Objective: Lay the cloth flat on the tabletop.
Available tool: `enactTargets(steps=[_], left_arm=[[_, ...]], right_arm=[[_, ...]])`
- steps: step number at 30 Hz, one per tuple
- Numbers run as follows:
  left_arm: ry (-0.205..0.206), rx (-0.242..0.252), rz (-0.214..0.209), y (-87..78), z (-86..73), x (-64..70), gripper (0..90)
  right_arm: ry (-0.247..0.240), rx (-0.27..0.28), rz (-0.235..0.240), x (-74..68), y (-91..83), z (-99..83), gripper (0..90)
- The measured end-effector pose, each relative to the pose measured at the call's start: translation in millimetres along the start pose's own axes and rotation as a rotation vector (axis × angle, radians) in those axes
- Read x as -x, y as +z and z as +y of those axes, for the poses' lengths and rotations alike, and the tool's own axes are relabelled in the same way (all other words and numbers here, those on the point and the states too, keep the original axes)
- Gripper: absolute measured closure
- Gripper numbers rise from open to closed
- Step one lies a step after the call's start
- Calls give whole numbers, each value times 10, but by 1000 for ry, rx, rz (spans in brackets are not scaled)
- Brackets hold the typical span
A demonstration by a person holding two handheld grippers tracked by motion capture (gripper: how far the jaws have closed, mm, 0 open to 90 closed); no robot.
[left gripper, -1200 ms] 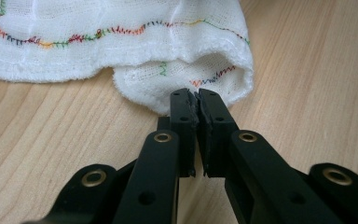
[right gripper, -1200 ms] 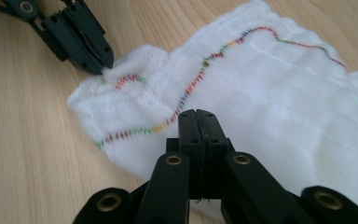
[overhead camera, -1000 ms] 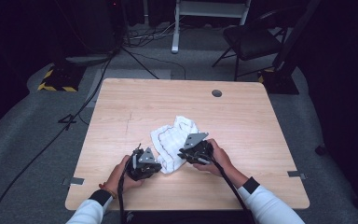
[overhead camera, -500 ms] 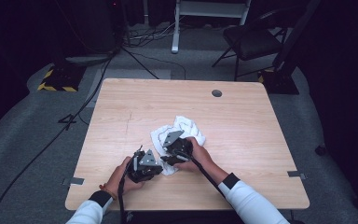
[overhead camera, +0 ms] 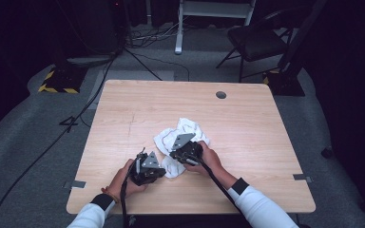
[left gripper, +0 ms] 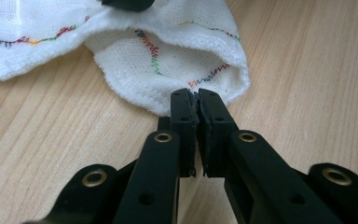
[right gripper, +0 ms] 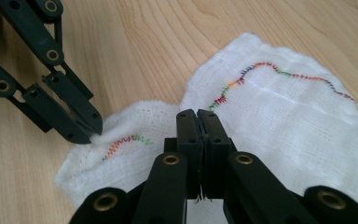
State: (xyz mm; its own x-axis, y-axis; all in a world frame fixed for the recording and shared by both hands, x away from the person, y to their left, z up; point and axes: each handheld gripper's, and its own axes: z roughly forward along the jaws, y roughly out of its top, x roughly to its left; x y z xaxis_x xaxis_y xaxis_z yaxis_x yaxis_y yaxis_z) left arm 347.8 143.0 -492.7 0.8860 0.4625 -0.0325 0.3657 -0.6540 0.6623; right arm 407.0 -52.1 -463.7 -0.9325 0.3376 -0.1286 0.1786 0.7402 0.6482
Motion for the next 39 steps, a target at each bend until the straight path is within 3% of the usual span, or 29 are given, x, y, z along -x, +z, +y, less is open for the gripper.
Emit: enactTargets(steps=[4, 7, 10, 12, 15, 16, 17, 19, 24, 26, 28, 29, 33, 34, 36, 38, 39], left_arm=[[2, -2, 4, 0, 1, 3, 853], [-21, 4, 1, 1, -3, -2, 850], [-26, 5, 0, 6, 2, 8, 849], [-15, 2, -7, 21, 22, 44, 846], [-8, -1, -12, 39, 43, 79, 846], [-6, -2, -26, 65, 78, 121, 843], [-6, -2, -26, 65, 78, 121, 840], [44, -17, -30, 110, 137, 205, 836], [61, -21, -43, 131, 162, 246, 815], [50, -20, -33, 120, 156, 230, 788], [18, 14, -29, 71, 135, 194, 748], [-3, 29, -23, 44, 127, 179, 689], [-47, 67, 3, -23, 108, 93, 642], [-72, 65, 18, -3, 116, 54, 586], [-80, 62, 17, 13, 124, 36, 552], [-87, 61, 16, 38, 151, 12, 529], [-98, 62, 4, 77, 183, -7, 508]], right_arm=[[4, 21, -5, 12, -92, -38, 893], [8, 61, -8, 20, -314, -116, 894], [8, 65, -4, 26, -439, -185, 895], [20, 63, 12, 40, -627, -340, 895], [33, 65, 21, 31, -737, -468, 895], [42, 58, 21, 10, -830, -609, 895], [42, 58, 21, 10, -830, -609, 895], [64, 50, 22, -9, -914, -780, 895], [112, 27, 15, -25, -962, -1043, 893], [120, 7, 13, -41, -950, -1129, 891], [124, -14, 8, -55, -928, -1180, 885], [131, -26, 6, -65, -915, -1216, 841], [132, -43, -6, -86, -914, -1243, 768], [126, -13, -14, -93, -935, -1221, 687], [122, 0, -23, -98, -941, -1199, 673], [110, 44, -21, -112, -942, -1116, 613], [82, 84, -15, -156, -914, -994, 593]])
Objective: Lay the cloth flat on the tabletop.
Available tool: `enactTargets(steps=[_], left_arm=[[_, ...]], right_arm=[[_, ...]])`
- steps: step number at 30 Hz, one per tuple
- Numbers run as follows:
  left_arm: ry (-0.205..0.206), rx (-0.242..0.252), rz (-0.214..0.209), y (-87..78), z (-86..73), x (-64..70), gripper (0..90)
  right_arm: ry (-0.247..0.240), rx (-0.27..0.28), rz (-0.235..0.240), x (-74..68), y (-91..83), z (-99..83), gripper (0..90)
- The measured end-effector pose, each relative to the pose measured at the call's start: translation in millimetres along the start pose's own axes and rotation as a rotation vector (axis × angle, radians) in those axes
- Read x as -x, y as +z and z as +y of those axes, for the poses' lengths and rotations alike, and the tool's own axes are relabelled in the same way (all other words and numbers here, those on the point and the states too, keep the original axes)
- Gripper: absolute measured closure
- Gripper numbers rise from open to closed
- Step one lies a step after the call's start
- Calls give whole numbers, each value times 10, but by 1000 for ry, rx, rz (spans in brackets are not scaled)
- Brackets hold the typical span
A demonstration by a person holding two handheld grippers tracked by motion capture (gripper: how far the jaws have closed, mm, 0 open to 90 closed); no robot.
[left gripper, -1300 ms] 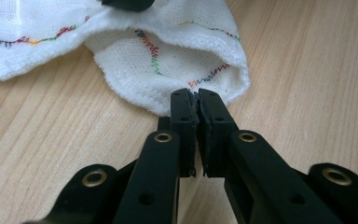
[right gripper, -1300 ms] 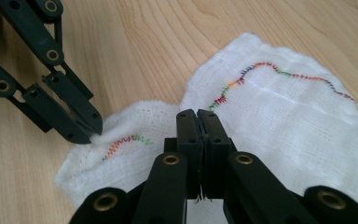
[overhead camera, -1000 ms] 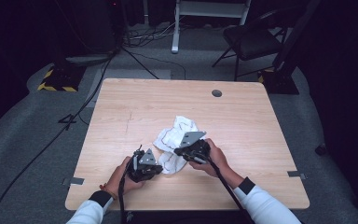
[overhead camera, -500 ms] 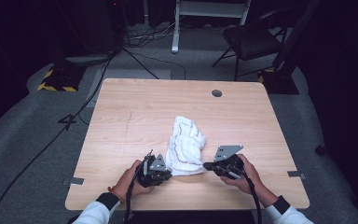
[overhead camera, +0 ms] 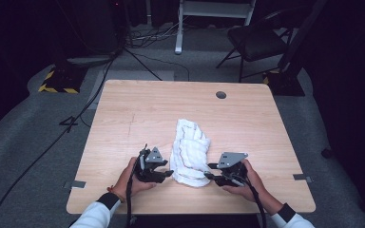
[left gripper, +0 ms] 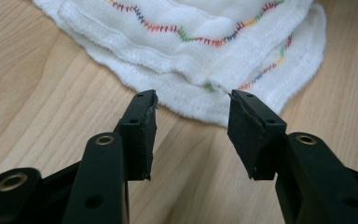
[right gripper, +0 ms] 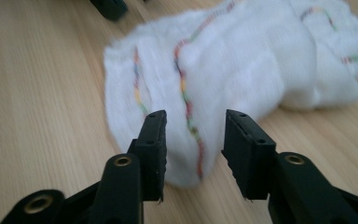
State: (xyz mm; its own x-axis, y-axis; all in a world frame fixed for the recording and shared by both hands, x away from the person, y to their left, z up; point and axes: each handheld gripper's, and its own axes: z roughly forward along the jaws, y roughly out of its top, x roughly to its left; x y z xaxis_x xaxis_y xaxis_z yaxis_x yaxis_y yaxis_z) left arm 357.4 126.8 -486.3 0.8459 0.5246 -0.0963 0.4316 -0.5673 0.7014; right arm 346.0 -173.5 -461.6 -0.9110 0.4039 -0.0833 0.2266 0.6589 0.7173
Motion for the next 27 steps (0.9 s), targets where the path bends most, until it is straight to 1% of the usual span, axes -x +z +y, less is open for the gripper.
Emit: enactTargets(steps=[1, 2, 3, 4, 5, 6, 7, 8, 9, 10, 11, 12, 13, 14, 15, 18, 19, 20, 21, 22, 23, 24, 25, 26, 27], left_arm=[[0, 0, 0, 0, 0, 0, 494], [1, -7, -1, 25, 20, -2, 489], [8, -13, 2, 50, 36, 0, 489], [27, -31, -6, 99, 62, 6, 489], [30, -38, 0, 120, 67, 10, 494], [30, -44, -6, 134, 67, 6, 516], [30, -44, -6, 134, 67, 6, 535], [30, -49, -10, 145, 62, 0, 547], [29, -52, -9, 150, 57, -8, 564], [31, -45, -16, 144, 50, -23, 604], [31, -45, -16, 144, 50, -23, 636], [37, -46, -21, 144, 47, -26, 636], [42, -47, -29, 141, 44, -23, 658], [51, -49, -30, 141, 44, -15, 695], [56, -50, -30, 145, 47, -15, 705], [56, -59, -25, 160, 74, -22, 727], [56, -59, -25, 160, 74, -22, 733], [54, -61, -23, 169, 86, -19, 745], [59, -65, -19, 182, 105, -7, 753], [59, -65, -19, 182, 105, -7, 759], [63, -65, -20, 183, 105, -4, 768], [63, -65, -20, 181, 104, -5, 768], [61, -66, -25, 180, 102, -8, 775], [61, -66, -26, 180, 103, -7, 788], [65, -68, -31, 180, 104, -6, 802]], right_arm=[[0, 0, 0, 0, 0, 0, 593], [-41, 9, -3, -56, 54, 87, 564], [-41, 9, -3, -56, 54, 87, 564], [-77, 14, -9, -108, 117, 184, 550], [-80, 24, 10, -123, 146, 233, 542], [-84, 34, 24, -143, 178, 278, 539], [-84, 34, 24, -143, 178, 278, 539], [-109, 31, 36, -174, 271, 343, 519], [-114, 26, 51, -185, 328, 359, 519], [-122, 5, 58, -201, 388, 369, 518], [-122, 5, 58, -201, 388, 369, 518], [-126, -16, 55, -211, 450, 377, 514], [-130, -30, 58, -210, 508, 377, 516], [-119, -62, 38, -188, 587, 372, 548], [-112, -74, 24, -165, 606, 362, 581], [-89, -89, 15, -98, 627, 305, 708], [-89, -89, 15, -98, 627, 305, 708], [-96, -89, 7, -76, 608, 289, 828], [-107, -92, 4, -77, 588, 290, 847], [-107, -92, 4, -77, 588, 290, 847], [-115, -84, -10, -63, 524, 287, 866], [-115, -84, -10, -63, 524, 287, 866], [-109, -76, -17, -49, 496, 282, 870], [-92, -67, -27, -20, 446, 268, 872], [-89, -64, -26, 5, 411, 257, 874]])
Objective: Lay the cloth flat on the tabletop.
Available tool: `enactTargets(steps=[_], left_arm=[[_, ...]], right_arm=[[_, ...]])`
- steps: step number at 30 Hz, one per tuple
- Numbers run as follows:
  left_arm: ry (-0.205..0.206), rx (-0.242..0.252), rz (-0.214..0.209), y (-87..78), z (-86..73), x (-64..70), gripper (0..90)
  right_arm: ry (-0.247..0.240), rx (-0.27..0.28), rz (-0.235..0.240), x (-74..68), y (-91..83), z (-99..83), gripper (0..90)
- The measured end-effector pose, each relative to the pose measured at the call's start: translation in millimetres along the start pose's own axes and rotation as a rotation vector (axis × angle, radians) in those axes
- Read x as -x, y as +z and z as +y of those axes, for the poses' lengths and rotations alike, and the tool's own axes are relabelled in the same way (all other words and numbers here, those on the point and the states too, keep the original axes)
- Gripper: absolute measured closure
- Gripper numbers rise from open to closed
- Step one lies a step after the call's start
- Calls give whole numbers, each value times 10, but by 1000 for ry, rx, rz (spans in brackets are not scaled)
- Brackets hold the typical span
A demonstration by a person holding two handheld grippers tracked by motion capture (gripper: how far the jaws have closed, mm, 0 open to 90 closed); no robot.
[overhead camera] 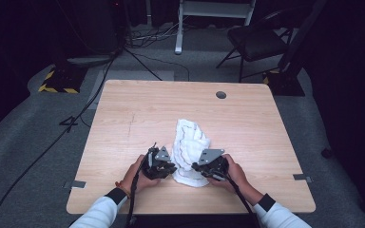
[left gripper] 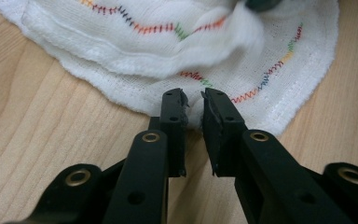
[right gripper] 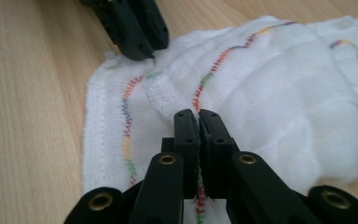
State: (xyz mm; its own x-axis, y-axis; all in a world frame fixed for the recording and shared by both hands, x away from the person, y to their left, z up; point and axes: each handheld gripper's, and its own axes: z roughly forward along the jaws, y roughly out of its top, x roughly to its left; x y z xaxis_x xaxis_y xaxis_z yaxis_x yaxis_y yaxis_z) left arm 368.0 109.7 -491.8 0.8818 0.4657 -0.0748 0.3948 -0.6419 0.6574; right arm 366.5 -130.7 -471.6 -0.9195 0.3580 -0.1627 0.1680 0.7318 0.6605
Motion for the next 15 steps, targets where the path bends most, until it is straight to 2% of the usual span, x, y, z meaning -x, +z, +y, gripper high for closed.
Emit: enactTargets(steps=[2, 4, 6, 8, 12, 13, 15], left_arm=[[3, 2, -1, 1, -1, 4, 822], [5, 2, -2, 0, -2, 5, 827], [8, 2, 0, 0, -1, 12, 841], [10, -2, 2, -4, 0, 19, 843], [12, 4, 4, -5, -11, 24, 848], [12, 4, 7, -5, -10, 32, 852], [15, 4, 6, -4, -9, 35, 856]], right_arm=[[37, 19, -23, 84, -149, -68, 877], [50, 23, -30, 109, -201, -92, 878], [91, 39, -60, 193, -383, -197, 878], [99, 39, -68, 212, -424, -227, 878], [164, 48, -109, 294, -627, -440, 877], [208, 56, -128, 346, -742, -569, 878], [235, 58, -142, 377, -814, -659, 878]])
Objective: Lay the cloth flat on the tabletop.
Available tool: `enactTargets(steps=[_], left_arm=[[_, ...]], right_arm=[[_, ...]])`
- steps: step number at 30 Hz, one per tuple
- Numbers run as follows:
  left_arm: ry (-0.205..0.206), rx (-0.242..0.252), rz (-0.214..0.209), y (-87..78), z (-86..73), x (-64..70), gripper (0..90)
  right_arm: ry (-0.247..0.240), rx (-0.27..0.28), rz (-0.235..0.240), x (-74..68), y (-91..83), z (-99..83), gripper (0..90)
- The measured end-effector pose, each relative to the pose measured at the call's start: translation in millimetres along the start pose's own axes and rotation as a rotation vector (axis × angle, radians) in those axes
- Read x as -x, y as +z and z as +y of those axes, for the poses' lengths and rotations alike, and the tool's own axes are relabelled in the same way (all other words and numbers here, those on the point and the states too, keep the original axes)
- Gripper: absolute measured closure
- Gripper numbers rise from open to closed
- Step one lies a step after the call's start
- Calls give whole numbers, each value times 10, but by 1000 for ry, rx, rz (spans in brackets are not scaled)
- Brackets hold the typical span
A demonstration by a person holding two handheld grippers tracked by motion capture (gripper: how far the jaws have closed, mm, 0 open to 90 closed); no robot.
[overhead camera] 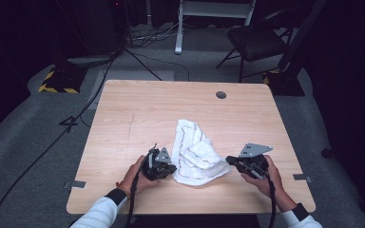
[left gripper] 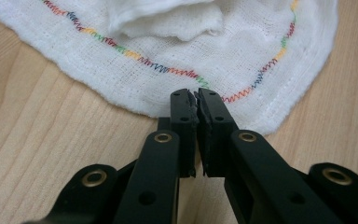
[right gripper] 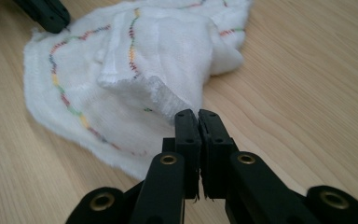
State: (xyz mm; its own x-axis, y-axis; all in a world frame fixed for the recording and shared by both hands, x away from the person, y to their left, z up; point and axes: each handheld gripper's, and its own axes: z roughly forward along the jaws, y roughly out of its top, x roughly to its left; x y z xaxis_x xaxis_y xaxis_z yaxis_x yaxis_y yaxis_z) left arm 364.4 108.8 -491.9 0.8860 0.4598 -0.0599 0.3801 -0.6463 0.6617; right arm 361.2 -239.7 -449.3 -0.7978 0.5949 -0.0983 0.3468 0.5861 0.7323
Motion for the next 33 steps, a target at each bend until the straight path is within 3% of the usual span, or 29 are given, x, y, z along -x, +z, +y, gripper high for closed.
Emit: enactTargets(steps=[2, 4, 7, 15, 19, 21, 22, 23, 25, 26, 30, 32, 33], left_arm=[[3, -3, -4, -2, 1, 13, 857], [4, -1, -12, 1, -1, 27, 858], [18, -2, -30, 5, 5, 84, 859], [64, -23, -51, -19, 4, 235, 861], [62, -17, -56, -44, 5, 267, 851], [63, -17, -42, -55, 11, 256, 811], [46, -8, -27, -51, 16, 246, 697], [18, 17, -23, -50, 23, 197, 637], [7, 24, -9, -44, 35, 172, 536], [-6, 37, 16, -34, 63, 113, 507], [-36, 54, 4, 2, 118, 23, 441], [-25, 55, 34, 34, 176, 8, 418], [-15, 56, 29, 53, 211, -4, 411]], right_arm=[[13, -2, -9, 28, -29, -41, 878], [64, -2, -16, 105, -84, -162, 878], [99, -21, -20, 147, -112, -247, 877], [160, -96, 12, 36, -171, -463, 849], [149, -108, 1, -11, -192, -497, 767], [137, -84, -3, -28, -206, -470, 706], [105, -51, -19, -55, -208, -384, 612], [86, -36, -20, -70, -201, -330, 595], [43, -12, -11, -108, -162, -216, 553], [22, -8, -1, -125, -126, -156, 536], [-36, -15, 15, -176, 56, 64, 492], [-65, -10, 32, -211, 162, 183, 462], [-80, -9, 39, -236, 229, 247, 451]])
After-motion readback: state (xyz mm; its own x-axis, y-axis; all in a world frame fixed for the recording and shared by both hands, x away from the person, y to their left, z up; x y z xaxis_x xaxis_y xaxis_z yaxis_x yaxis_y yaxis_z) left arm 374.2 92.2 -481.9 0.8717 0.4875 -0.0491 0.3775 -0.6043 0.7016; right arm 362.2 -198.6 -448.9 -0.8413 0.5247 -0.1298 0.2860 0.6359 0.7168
